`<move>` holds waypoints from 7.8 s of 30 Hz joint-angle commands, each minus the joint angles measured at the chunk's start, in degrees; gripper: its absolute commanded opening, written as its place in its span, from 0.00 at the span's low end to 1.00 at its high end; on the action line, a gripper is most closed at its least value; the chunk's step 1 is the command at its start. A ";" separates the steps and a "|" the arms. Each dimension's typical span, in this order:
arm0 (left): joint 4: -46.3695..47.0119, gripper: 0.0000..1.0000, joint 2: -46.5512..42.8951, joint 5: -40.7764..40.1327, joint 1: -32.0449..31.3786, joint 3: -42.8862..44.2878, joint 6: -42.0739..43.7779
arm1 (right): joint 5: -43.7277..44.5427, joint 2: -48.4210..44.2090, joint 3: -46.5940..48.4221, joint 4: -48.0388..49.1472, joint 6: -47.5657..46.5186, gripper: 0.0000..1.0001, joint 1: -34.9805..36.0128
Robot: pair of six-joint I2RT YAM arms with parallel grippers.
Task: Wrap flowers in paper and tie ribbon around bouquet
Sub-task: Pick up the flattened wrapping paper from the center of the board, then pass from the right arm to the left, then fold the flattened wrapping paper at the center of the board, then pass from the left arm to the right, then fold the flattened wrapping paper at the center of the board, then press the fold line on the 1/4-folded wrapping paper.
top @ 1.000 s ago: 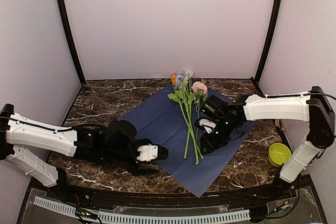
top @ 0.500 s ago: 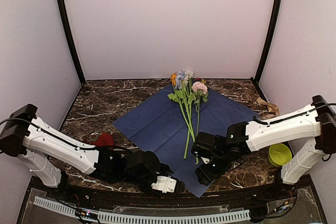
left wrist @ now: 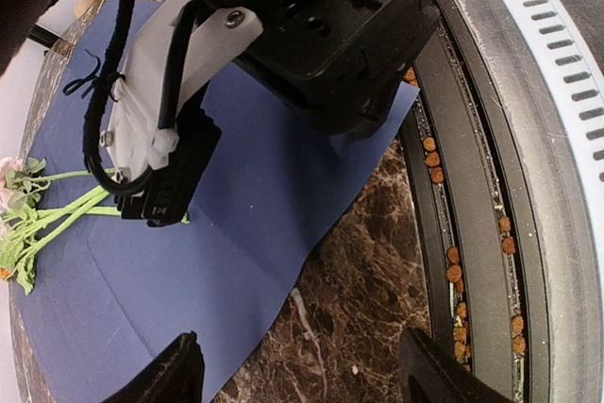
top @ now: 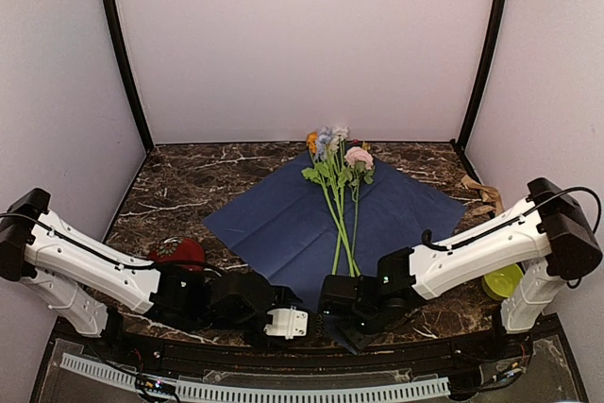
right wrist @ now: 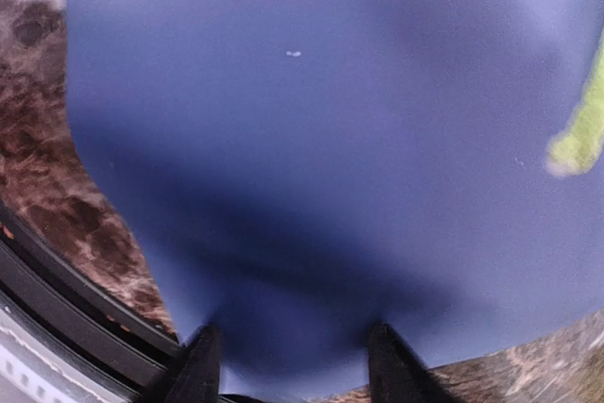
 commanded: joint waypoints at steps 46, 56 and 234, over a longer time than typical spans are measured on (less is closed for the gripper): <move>18.87 0.00 16.87 8.09 6.22 2.08 13.41 | -17.97 -9.70 7.31 -5.15 -8.62 0.44 -14.71; 14.00 0.00 16.06 14.46 8.19 3.57 9.13 | -23.18 -11.09 -0.40 7.02 -11.76 0.38 -31.14; -3.97 0.36 26.59 10.64 20.58 7.75 -15.71 | -35.88 -3.77 -20.91 40.30 -5.56 0.00 -38.01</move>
